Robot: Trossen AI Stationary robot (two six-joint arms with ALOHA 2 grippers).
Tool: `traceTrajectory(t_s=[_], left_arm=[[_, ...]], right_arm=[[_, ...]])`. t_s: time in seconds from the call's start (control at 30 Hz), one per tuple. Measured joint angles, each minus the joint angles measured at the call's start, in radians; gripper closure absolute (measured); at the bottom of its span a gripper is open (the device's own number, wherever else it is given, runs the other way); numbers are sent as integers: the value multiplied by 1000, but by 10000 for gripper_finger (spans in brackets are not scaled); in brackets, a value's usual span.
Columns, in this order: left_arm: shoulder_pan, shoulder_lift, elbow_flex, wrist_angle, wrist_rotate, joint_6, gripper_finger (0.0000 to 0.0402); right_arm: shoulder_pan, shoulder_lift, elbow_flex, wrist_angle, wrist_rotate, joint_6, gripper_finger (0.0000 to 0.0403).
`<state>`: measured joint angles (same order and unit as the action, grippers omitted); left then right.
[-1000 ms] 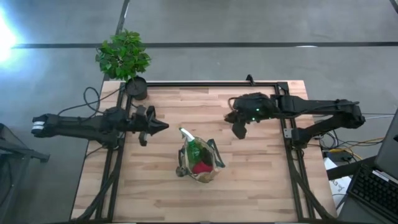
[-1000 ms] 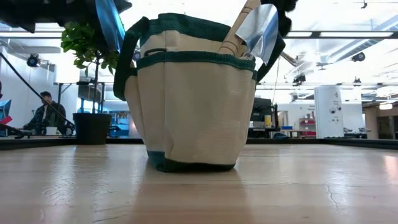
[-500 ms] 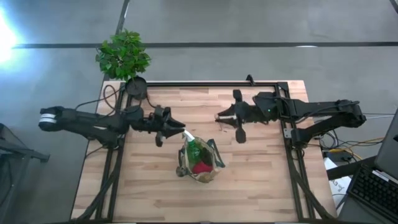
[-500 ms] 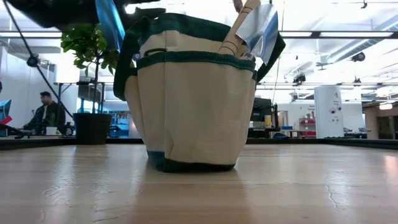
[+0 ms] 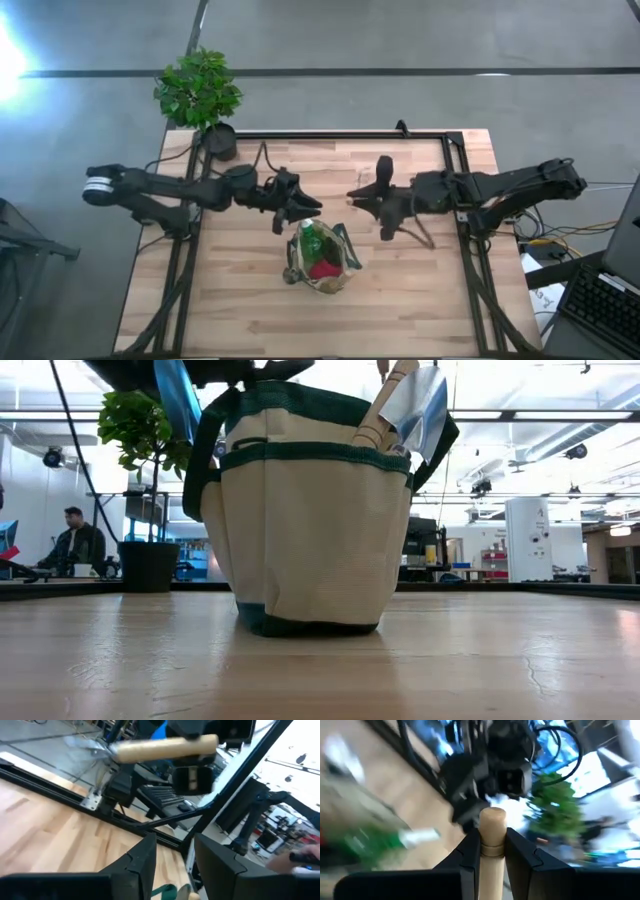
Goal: Pick & Place Garden tools in Gardening bag
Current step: Put the hand rake into the gardening bag
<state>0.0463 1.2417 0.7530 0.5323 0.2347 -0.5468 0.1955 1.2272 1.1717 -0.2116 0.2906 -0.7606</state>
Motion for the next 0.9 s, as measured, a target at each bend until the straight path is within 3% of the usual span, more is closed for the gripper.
traceTrajectory(t_s=[0.2, 0.27, 0.63, 0.9], left_arm=[[6, 75, 68, -5, 88, -73, 264], [18, 83, 85, -5, 132, -88, 264], [191, 122, 159, -2, 316, -300, 264], [210, 231, 263, 25, 444, -649, 264]], right_arm=[[77, 37, -1, -1, 364, -274, 354], [96, 51, -2, 5, 425, -321, 354], [260, 100, -4, 31, 419, -334, 354], [259, 112, 5, 58, 416, -335, 354]])
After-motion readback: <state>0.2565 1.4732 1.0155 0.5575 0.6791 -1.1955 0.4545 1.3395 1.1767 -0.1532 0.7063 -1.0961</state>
